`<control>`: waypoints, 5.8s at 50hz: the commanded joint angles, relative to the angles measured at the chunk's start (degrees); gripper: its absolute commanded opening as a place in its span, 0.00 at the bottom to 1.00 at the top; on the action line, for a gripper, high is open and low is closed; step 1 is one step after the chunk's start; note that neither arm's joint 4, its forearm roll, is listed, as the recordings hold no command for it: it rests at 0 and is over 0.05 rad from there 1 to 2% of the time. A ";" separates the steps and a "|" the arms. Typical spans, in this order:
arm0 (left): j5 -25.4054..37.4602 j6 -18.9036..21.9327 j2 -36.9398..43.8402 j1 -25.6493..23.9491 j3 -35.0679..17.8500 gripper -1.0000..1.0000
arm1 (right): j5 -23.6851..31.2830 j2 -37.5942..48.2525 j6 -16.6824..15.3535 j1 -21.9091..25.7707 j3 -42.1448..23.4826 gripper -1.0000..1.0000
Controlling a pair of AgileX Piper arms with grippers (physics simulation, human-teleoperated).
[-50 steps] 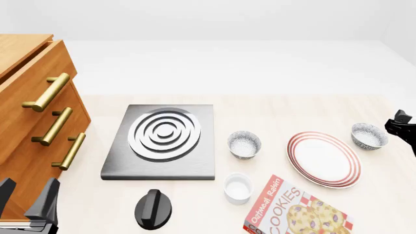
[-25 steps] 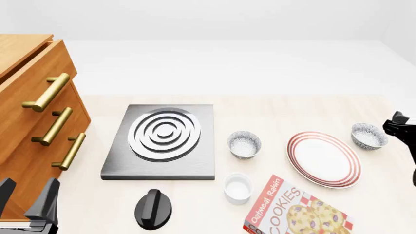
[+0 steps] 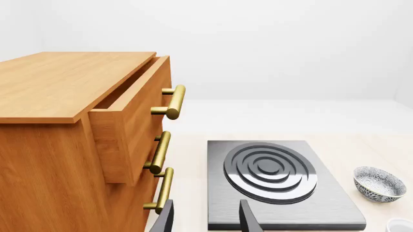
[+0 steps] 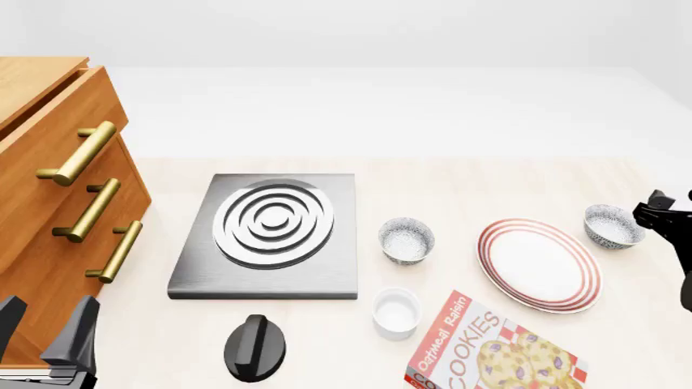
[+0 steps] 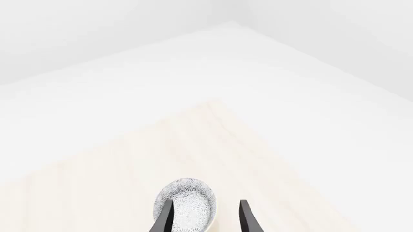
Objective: Pick the akita bowl next to the plate and place it on the plate.
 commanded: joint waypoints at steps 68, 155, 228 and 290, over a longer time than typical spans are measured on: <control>0.00 0.00 0.00 0.00 0.00 1.00 | -1.68 13.90 1.90 -0.65 -6.95 1.00; 0.00 0.00 0.00 0.00 0.00 1.00 | 2.86 25.89 7.65 0.17 -14.50 1.00; 0.00 0.00 0.00 0.00 0.00 1.00 | 9.50 15.23 11.35 -0.57 -14.47 0.00; 0.00 0.00 0.00 0.00 0.00 1.00 | 18.01 -9.14 13.43 3.76 -5.30 0.00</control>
